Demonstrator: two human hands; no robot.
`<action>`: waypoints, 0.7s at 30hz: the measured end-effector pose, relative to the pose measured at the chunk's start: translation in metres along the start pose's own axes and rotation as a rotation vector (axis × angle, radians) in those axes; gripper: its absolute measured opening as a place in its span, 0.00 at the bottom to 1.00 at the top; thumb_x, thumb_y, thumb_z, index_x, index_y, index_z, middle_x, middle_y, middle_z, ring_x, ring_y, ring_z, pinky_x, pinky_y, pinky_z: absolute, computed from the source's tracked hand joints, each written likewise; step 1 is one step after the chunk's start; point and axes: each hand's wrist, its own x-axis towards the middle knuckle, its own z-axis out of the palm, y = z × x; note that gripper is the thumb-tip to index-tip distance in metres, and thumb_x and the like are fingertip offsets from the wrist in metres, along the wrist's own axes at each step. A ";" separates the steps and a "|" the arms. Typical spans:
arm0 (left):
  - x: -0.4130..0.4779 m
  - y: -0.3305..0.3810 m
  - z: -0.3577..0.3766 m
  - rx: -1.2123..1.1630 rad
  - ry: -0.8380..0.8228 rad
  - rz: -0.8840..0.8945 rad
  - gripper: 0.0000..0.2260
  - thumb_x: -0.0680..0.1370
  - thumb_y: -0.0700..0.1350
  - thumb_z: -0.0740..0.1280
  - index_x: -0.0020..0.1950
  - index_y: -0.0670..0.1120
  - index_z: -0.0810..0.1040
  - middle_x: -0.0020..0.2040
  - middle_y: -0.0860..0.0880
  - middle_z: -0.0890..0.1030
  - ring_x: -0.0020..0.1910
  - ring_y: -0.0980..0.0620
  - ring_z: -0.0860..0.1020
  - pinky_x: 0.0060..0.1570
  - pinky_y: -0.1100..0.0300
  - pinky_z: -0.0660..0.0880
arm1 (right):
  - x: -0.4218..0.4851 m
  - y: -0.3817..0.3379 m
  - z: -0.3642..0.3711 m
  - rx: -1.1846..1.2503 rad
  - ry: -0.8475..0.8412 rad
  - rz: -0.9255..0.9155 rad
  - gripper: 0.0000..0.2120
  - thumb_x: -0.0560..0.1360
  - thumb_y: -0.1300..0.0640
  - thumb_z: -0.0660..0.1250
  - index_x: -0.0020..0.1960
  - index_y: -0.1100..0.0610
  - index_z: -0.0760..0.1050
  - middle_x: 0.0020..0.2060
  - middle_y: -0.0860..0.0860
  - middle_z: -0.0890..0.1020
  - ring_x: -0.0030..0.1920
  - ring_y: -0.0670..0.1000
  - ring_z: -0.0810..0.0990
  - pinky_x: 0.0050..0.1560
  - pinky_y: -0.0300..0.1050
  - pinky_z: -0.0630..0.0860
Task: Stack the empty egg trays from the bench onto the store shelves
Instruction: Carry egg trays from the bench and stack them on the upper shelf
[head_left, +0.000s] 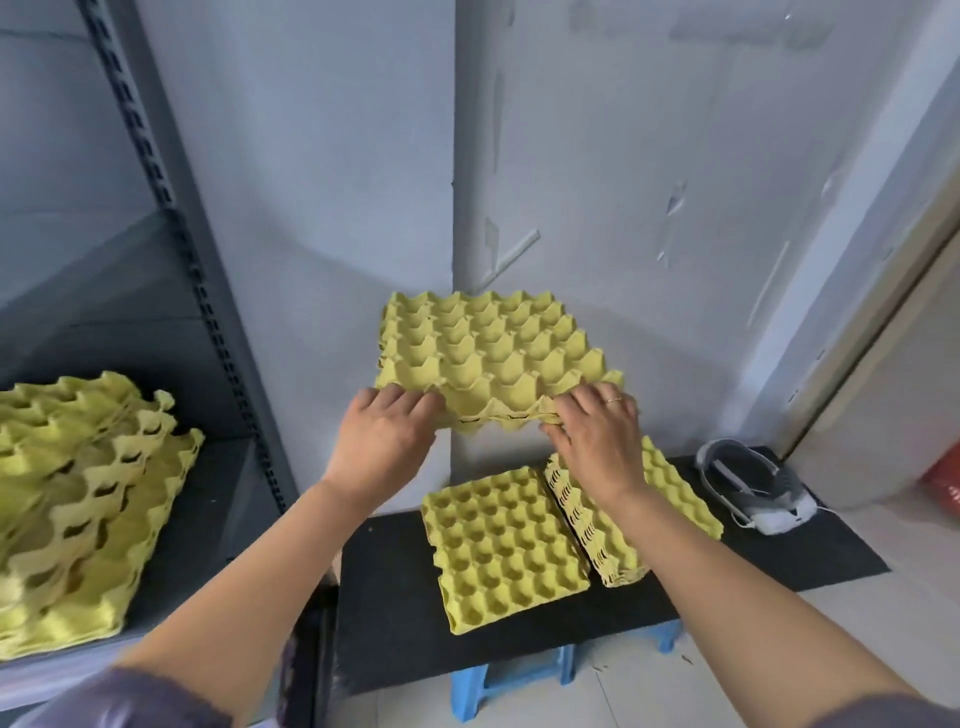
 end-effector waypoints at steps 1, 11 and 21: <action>-0.001 -0.002 -0.011 -0.011 -0.013 -0.003 0.07 0.69 0.45 0.67 0.44 0.44 0.77 0.33 0.50 0.78 0.33 0.45 0.77 0.34 0.56 0.71 | 0.002 -0.002 -0.008 0.004 0.033 -0.012 0.15 0.63 0.50 0.78 0.44 0.54 0.76 0.42 0.50 0.79 0.48 0.55 0.75 0.46 0.52 0.72; -0.049 0.037 -0.128 -0.279 0.064 -0.401 0.20 0.74 0.59 0.59 0.50 0.47 0.80 0.57 0.46 0.76 0.56 0.40 0.73 0.52 0.47 0.65 | -0.019 -0.037 -0.097 0.107 0.246 -0.079 0.16 0.64 0.50 0.77 0.42 0.54 0.73 0.40 0.49 0.78 0.48 0.54 0.70 0.45 0.50 0.67; -0.101 0.029 -0.258 -0.994 0.071 -1.116 0.24 0.76 0.51 0.65 0.70 0.47 0.63 0.58 0.49 0.73 0.54 0.50 0.74 0.52 0.55 0.73 | -0.018 -0.109 -0.174 0.195 0.397 -0.166 0.17 0.63 0.52 0.78 0.41 0.53 0.70 0.38 0.49 0.78 0.49 0.53 0.70 0.45 0.49 0.63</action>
